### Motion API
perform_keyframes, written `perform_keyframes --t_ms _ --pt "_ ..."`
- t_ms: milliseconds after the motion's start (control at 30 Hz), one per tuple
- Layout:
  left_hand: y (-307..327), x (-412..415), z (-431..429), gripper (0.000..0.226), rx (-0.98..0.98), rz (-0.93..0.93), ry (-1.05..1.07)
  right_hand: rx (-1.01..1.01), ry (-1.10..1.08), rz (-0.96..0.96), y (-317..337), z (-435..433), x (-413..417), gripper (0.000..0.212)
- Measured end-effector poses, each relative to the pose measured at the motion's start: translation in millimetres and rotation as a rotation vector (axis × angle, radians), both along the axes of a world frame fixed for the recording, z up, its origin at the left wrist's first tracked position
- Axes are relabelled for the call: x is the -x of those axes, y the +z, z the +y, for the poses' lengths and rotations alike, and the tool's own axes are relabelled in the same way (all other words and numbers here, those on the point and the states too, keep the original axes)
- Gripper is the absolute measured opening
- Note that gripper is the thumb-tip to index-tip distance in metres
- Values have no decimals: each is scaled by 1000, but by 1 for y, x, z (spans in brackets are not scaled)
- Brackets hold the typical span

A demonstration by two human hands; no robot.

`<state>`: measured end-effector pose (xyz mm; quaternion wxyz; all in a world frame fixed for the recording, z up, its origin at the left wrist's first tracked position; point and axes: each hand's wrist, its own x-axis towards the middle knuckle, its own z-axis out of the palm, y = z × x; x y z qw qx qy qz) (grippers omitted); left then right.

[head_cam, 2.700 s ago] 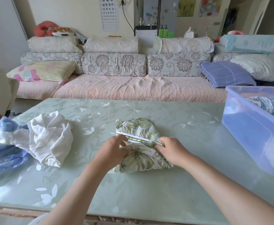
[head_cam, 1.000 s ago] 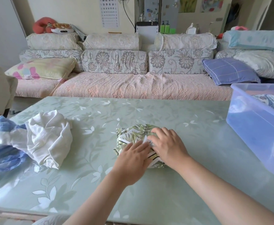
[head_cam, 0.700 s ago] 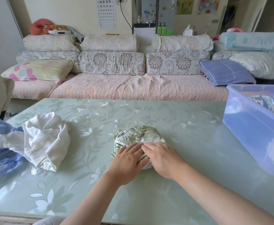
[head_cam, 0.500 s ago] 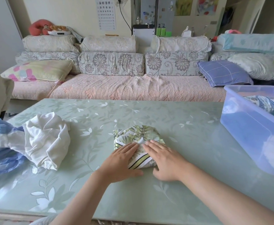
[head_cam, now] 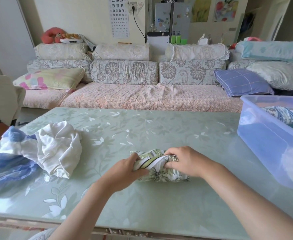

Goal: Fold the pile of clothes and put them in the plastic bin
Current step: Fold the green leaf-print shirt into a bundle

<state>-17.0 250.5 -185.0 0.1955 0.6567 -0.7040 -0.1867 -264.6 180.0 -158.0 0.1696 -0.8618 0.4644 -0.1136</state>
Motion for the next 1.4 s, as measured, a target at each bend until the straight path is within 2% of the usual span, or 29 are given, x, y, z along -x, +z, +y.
perform_keyframes --t_ms 100,167,233,300,367,433,500,600,667,767,833,900,967,1033,1167,1267,1333,1400 --pt "2 2 -5 34 21 179 143 230 -89 48 -4 1 -1 41" --pt "-4 7 -14 34 77 196 238 380 -165 142 -14 -2 -8 41" --pt "-12 13 -22 37 163 147 335 454 -233 147 -28 -9 -15 36" --pt "-19 19 -28 39 339 -32 380 513 -265 137 -41 -16 -21 28" --pt "-22 28 -33 35 609 -217 256 575 -326 120 -51 -22 -24 23" --pt "-25 40 -38 28 724 -260 31 609 -381 105 -55 -26 -26 22" --pt "-34 51 -41 34 659 -309 -88 657 -389 119 -52 -28 -27 18" --pt "-48 54 -48 47 501 -360 -80 764 -240 117 -53 -30 -27 10" --pt "-50 51 -54 52 408 -326 -77 712 -96 94 -57 -26 -30 33" --pt "-49 45 -60 61 308 -335 -108 396 3 183 -63 -21 -34 75" --pt "-52 38 -65 68 241 -293 -92 250 3 217 -65 -23 -31 87" --pt "-54 27 -70 70 164 -170 -41 185 -2 220 -65 -25 -29 91" --pt "-54 17 -75 56 87 -91 -19 127 -2 212 -62 -27 -27 94" --pt "-52 12 -75 45 29 -75 -15 77 25 228 -59 -28 -25 96" --pt "-46 13 -69 46 -29 -91 12 90 74 288 -53 -27 -16 99" --pt "-40 16 -68 48 146 -313 2 126 65 374 -45 -23 -19 90" --pt "-33 19 -67 46 290 -291 -103 180 57 433 -44 -23 -24 84" --pt "-27 21 -63 45 280 -196 -155 214 39 427 -47 -27 -27 80"
